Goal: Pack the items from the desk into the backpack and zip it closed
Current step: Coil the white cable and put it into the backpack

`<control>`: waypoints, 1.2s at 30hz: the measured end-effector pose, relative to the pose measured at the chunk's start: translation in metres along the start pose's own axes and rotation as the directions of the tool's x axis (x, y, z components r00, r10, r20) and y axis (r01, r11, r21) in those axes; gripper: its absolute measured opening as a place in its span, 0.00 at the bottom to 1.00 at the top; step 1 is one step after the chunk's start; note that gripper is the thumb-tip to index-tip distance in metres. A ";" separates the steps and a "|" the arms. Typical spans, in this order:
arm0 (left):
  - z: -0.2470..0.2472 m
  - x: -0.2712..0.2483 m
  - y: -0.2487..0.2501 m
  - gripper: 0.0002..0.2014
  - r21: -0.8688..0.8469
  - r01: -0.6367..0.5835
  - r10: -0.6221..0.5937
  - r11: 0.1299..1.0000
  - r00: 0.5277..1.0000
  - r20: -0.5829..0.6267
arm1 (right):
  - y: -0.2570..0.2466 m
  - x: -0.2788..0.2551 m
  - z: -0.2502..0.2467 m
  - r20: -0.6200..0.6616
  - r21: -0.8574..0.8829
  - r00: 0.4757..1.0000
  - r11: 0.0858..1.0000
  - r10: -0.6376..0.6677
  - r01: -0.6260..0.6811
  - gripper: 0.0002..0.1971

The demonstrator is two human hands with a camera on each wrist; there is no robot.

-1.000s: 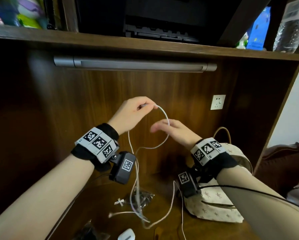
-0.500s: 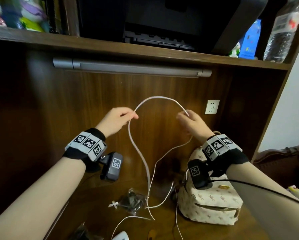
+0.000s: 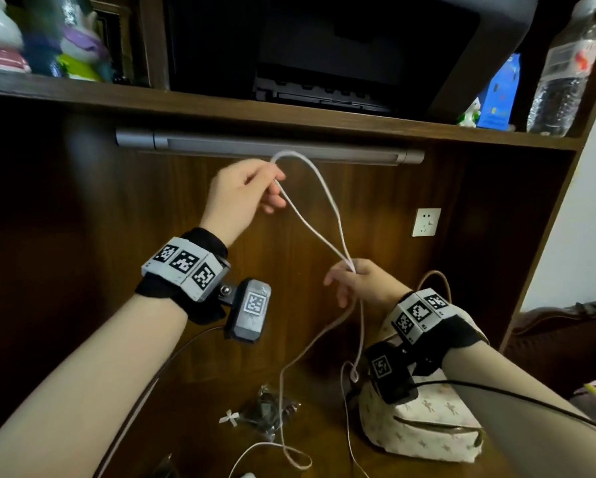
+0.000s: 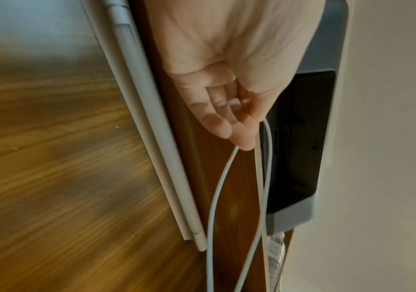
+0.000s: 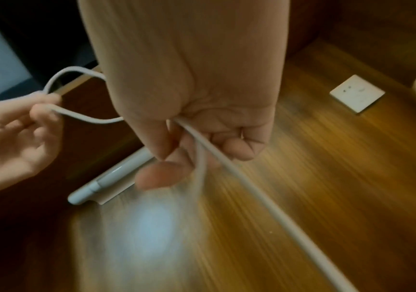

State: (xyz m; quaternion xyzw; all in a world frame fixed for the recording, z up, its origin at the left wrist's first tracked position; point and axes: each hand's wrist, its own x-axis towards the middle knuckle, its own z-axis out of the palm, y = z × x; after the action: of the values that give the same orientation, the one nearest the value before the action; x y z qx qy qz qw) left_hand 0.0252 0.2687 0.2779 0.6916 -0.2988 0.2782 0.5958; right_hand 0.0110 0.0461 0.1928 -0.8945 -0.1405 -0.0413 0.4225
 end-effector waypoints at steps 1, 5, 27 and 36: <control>-0.008 0.000 -0.004 0.12 -0.029 0.024 -0.026 0.999 0.998 -0.061 | 0.007 0.000 -0.006 -0.044 0.018 0.999 1.000 0.024 -0.023 0.13; -0.042 -0.007 -0.028 0.12 -0.044 0.068 -0.076 0.997 0.971 -0.225 | 0.041 -0.002 -0.025 -0.177 0.254 0.975 0.964 0.133 -0.086 0.15; -0.079 -0.098 -0.184 0.11 0.326 0.825 -0.866 0.461 0.498 -0.035 | 0.018 -0.008 -0.042 -0.244 0.240 0.955 0.965 0.169 -0.109 0.12; 0.024 -0.089 -0.115 0.26 0.244 0.450 -0.511 0.859 0.789 0.341 | -0.010 0.006 -0.010 0.023 0.099 0.986 0.981 0.167 -0.168 0.10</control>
State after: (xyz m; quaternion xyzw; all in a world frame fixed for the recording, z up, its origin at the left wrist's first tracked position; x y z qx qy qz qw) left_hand 0.0523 0.2650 0.1330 0.8290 -0.2045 -0.0063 0.5205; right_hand 0.0145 0.0451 0.2078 -0.8809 -0.0697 0.0079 0.4681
